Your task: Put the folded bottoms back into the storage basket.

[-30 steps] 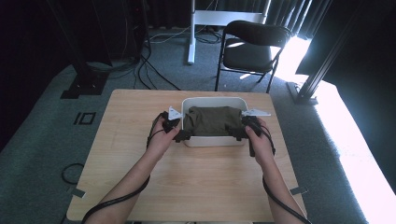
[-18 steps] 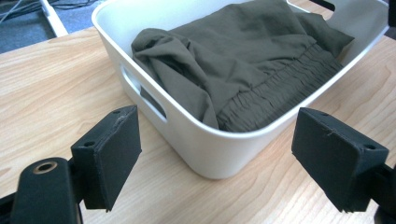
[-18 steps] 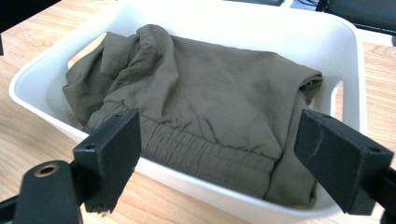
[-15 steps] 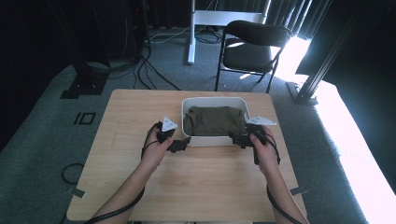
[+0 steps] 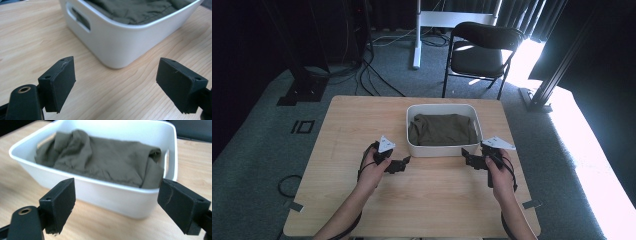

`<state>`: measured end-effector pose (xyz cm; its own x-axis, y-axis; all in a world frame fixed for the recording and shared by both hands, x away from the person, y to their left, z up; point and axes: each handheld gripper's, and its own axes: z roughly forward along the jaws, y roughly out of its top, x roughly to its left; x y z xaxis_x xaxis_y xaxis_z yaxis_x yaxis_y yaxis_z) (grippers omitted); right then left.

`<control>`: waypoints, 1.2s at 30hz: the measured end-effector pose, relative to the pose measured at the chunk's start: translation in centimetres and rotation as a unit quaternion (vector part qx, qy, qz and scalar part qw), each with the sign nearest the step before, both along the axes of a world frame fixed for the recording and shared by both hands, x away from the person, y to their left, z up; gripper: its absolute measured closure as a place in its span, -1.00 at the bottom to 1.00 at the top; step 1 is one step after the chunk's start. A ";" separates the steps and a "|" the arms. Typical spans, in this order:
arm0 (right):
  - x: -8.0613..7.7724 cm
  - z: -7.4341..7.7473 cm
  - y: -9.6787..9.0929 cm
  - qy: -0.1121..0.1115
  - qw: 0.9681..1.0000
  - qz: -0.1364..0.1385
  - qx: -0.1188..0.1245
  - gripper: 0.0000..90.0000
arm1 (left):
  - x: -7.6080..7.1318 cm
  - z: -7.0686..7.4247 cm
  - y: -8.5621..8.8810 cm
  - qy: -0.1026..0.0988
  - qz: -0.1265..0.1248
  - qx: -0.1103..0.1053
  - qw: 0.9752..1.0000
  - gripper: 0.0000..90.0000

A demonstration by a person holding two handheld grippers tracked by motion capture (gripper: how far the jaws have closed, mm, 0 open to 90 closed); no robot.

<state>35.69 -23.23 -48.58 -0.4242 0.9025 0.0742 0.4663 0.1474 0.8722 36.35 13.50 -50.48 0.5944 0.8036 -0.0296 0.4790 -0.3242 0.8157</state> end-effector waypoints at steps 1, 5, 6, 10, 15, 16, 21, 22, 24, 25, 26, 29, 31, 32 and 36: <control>-0.2 -0.1 -0.1 0.002 1.000 0.000 0.003 -0.67 | -0.1 -0.2 0.2 0.001 0.002 0.000 1.000 -0.62; -1.1 -0.9 -0.6 0.011 1.000 0.003 -0.006 -0.67 | -0.5 -0.9 1.1 0.007 0.011 -0.002 1.000 -0.62; -1.3 -1.2 -0.7 0.016 1.000 0.003 -0.007 -0.67 | -0.6 -1.0 1.3 0.008 0.013 -0.001 1.000 -0.62; -1.8 -2.5 -1.2 0.031 0.999 0.003 -0.016 -0.67 | -1.0 -1.5 2.0 0.006 0.024 0.004 1.000 -0.62; -2.3 -4.0 -2.1 0.051 0.998 -0.013 -0.023 -0.67 | -1.4 -2.3 2.9 0.011 0.034 0.007 0.999 -0.61; -2.4 -4.3 -2.2 0.053 0.998 -0.016 -0.027 -0.67 | -1.5 -2.4 3.0 0.010 0.036 0.009 0.999 -0.62; -2.8 -5.5 -3.1 0.063 0.997 -0.029 -0.038 -0.67 | -1.8 -3.1 3.7 0.012 0.047 0.010 0.999 -0.62; -2.9 -5.7 -3.3 0.067 0.996 -0.032 -0.041 -0.67 | -1.9 -3.1 3.9 0.013 0.050 0.005 0.999 -0.62; -3.2 -6.0 -3.7 0.069 0.996 -0.039 -0.048 -0.67 | -2.0 -3.2 4.3 0.010 0.056 0.011 0.998 -0.62; -3.3 -6.2 -3.9 0.071 0.995 -0.043 -0.052 -0.67 | -2.0 -3.3 4.4 0.009 0.062 0.012 0.998 -0.62; -3.4 -6.3 -4.1 0.073 0.995 -0.046 -0.058 -0.67 | -2.1 -3.3 4.7 0.007 0.066 0.011 0.998 -0.62; -3.8 -6.7 -4.8 0.078 0.993 -0.062 -0.069 -0.67 | -2.3 -3.5 5.3 0.005 0.077 0.005 0.997 -0.62; -4.1 -7.0 -5.2 0.086 0.991 -0.078 -0.068 -0.68 | -2.4 -3.6 5.8 0.006 0.081 -0.001 0.997 -0.62; -4.2 -7.1 -5.4 0.090 0.990 -0.083 -0.065 -0.68 | -2.5 -3.7 6.0 0.010 0.085 0.000 0.996 -0.62; -4.4 -7.6 -6.2 0.099 0.989 -0.094 -0.066 -0.68 | -3.0 -4.1 7.1 0.018 0.101 0.010 0.995 -0.62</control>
<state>31.26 -29.40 -56.22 -0.2377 0.9712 0.0159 0.6555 0.1483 0.7405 33.32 20.57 -54.57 0.4195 0.9072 -0.0315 0.5654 -0.2340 0.7909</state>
